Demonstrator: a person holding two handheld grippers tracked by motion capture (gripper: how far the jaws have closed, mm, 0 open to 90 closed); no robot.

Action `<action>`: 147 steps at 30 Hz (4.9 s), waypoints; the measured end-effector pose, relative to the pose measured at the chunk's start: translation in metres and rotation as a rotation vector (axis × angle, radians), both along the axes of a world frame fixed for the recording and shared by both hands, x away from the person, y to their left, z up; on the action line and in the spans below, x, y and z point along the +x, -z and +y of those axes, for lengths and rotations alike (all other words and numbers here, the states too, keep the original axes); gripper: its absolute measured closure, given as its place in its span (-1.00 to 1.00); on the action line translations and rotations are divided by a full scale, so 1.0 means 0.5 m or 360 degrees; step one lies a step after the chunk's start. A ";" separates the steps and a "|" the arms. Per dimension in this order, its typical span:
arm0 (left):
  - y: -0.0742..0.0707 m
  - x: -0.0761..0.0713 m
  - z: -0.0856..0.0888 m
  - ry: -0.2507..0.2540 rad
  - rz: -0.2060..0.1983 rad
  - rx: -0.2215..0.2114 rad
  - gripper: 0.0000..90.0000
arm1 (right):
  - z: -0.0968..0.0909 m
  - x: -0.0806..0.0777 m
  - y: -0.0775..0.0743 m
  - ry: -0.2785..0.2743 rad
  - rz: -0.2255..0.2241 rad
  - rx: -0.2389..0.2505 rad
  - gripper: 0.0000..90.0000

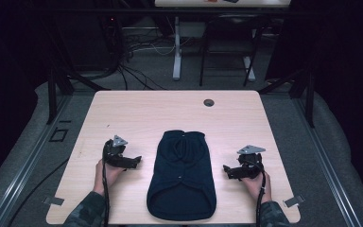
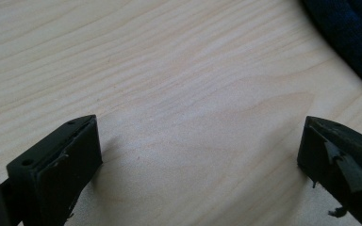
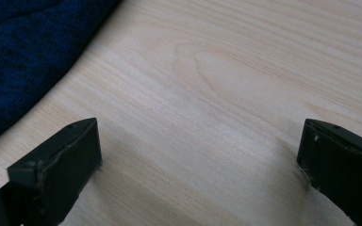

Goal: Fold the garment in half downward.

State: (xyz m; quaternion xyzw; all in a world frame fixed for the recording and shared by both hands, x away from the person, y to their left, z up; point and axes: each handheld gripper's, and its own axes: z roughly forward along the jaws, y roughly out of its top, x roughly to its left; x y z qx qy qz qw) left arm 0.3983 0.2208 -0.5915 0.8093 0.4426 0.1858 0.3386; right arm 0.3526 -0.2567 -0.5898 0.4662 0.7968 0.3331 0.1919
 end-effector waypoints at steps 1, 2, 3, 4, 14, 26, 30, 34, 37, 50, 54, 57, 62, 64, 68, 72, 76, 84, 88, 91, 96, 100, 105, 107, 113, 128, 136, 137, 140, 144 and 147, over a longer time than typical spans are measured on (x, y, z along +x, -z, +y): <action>0.000 0.000 0.000 0.0000 0.0000 0.0000 -1.00 | 0.000 0.000 0.000 0.0002 -0.0001 0.0000 -1.00; 0.000 0.000 0.000 0.0000 0.0000 0.0000 -1.00 | 0.000 0.000 0.000 -0.0001 -0.0004 0.0001 -1.00; 0.000 0.000 0.000 0.0000 0.0000 0.0000 -1.00 | 0.000 0.000 0.000 0.0000 0.0000 0.0000 -1.00; 0.000 0.000 0.000 0.0001 0.0000 0.0000 -1.00 | 0.000 0.000 0.000 -0.0001 0.0000 0.0000 -1.00; 0.000 0.000 0.000 -0.0002 -0.0002 -0.0002 -0.99 | 0.001 0.000 0.000 0.0000 0.0003 0.0002 -1.00; -0.001 0.000 -0.002 0.0006 -0.0008 0.0003 -0.98 | 0.004 0.008 -0.005 0.0003 0.0042 -0.0018 -1.00; -0.005 -0.003 -0.009 0.0033 -0.0014 0.0019 -0.90 | 0.003 0.009 -0.008 0.0014 0.0056 -0.0025 -0.96; -0.014 -0.004 -0.019 0.0079 -0.0011 0.0009 -0.91 | 0.000 0.007 -0.015 0.0014 0.0075 0.0023 -0.96; -0.020 0.000 -0.020 0.0086 0.0006 -0.0034 -0.91 | 0.004 0.005 -0.022 -0.0006 0.0068 0.0028 -0.96; -0.045 0.018 -0.053 0.0168 0.0023 -0.0110 -0.93 | 0.053 -0.003 -0.059 -0.0113 0.0092 0.0120 -0.93; -0.051 0.027 -0.070 0.0198 0.0043 -0.0111 -0.97 | 0.068 0.006 -0.064 -0.0140 0.0092 0.0130 -0.96; -0.054 0.038 -0.075 0.0207 0.0060 -0.0130 -0.99 | 0.079 0.019 -0.068 -0.0165 0.0107 0.0129 -0.97; -0.058 0.059 -0.086 0.0218 0.0094 -0.0143 -1.00 | 0.096 0.045 -0.078 -0.0182 0.0104 0.0135 -1.00; -0.059 0.070 -0.094 0.0215 0.0095 -0.0151 -1.00 | 0.102 0.059 -0.082 -0.0202 0.0093 0.0141 -1.00; -0.070 0.093 -0.111 0.0233 0.0114 -0.0160 -1.00 | 0.117 0.092 -0.089 -0.0230 0.0116 0.0138 -1.00; -0.079 0.109 -0.128 0.0250 0.0124 -0.0173 -1.00 | 0.129 0.116 -0.095 -0.0233 0.0134 0.0153 -0.99; -0.083 0.137 -0.156 0.0269 0.0143 -0.0166 -0.99 | 0.150 0.154 -0.101 -0.0218 0.0161 0.0156 -0.77; -0.075 0.173 -0.194 0.0247 0.0199 -0.0164 -0.95 | 0.185 0.206 -0.100 -0.0168 0.0210 0.0087 -0.32; -0.065 0.184 -0.213 0.0258 0.0216 -0.0131 -0.87 | 0.198 0.225 -0.094 -0.0148 0.0239 0.0068 -0.16; -0.058 0.190 -0.223 0.0254 0.0242 -0.0120 -0.80 | 0.206 0.232 -0.088 -0.0157 0.0248 0.0051 -0.07; -0.046 0.191 -0.233 0.0258 0.0276 -0.0104 -0.67 | 0.220 0.236 -0.066 -0.0176 0.0286 0.0009 0.06; -0.043 0.190 -0.237 0.0268 0.0268 -0.0074 -0.62 | 0.227 0.233 -0.058 -0.0186 0.0300 -0.0026 0.13; -0.044 0.187 -0.242 0.0304 0.0268 -0.0063 -0.36 | 0.225 0.232 -0.053 -0.0184 0.0301 0.0004 0.28; -0.044 0.185 -0.243 0.0306 0.0268 -0.0060 -0.22 | 0.225 0.231 -0.054 -0.0185 0.0311 -0.0007 0.32; -0.044 0.178 -0.244 0.0332 0.0244 -0.0063 0.01 | 0.224 0.227 -0.052 -0.0196 0.0310 0.0024 0.49; -0.057 0.160 -0.244 0.0391 0.0171 -0.0042 0.55 | 0.221 0.206 -0.062 -0.0186 0.0169 0.0010 0.68; -0.079 0.151 -0.237 0.0420 0.0116 -0.0044 0.56 | 0.223 0.191 -0.088 -0.0212 0.0095 -0.0001 0.70; -0.085 0.148 -0.236 0.0425 0.0100 -0.0050 0.56 | 0.222 0.190 -0.092 -0.0214 0.0088 0.0006 0.70; -0.092 0.145 -0.234 0.0432 0.0085 -0.0055 0.56 | 0.219 0.184 -0.105 -0.0226 0.0072 0.0022 0.71; -0.110 0.135 -0.229 0.0451 0.0042 -0.0078 0.56 | 0.218 0.172 -0.122 -0.0242 0.0033 0.0024 0.71; -0.119 0.130 -0.226 0.0460 0.0023 -0.0094 0.56 | 0.216 0.166 -0.130 -0.0250 0.0014 0.0032 0.71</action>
